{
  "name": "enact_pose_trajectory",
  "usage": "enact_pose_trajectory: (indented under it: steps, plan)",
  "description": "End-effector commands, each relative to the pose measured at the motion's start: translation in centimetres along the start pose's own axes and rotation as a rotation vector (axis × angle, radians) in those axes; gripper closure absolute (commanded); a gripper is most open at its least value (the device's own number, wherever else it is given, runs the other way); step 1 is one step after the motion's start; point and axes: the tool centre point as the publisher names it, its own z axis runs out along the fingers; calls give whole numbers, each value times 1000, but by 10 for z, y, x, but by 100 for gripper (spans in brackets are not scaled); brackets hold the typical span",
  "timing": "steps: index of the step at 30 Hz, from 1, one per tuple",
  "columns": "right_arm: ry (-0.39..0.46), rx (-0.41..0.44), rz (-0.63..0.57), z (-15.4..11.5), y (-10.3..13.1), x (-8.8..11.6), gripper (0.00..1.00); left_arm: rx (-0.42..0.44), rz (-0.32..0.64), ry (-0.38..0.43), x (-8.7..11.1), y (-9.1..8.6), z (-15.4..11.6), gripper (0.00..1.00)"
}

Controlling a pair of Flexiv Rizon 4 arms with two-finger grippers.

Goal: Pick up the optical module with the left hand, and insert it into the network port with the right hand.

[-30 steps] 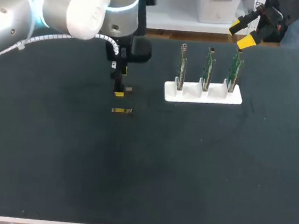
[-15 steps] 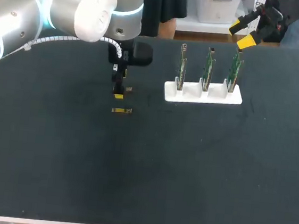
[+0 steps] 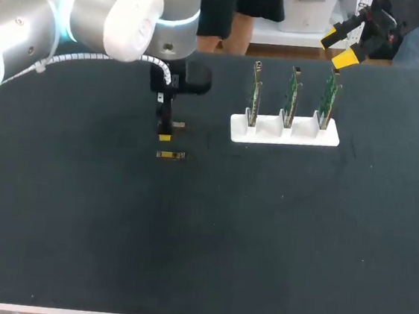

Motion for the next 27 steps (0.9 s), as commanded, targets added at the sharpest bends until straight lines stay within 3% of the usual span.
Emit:
enact_pose_trajectory:
  steps: [1, 27]
  plan:
    - [2, -479, 0, -3, -7, -1, 0, 4, -5, -5, 0, 0, 2, 0]
    - [2, -479, 0, -3, -7, -1, 0, 9, -17, -3, 1, 0, 4, 0]
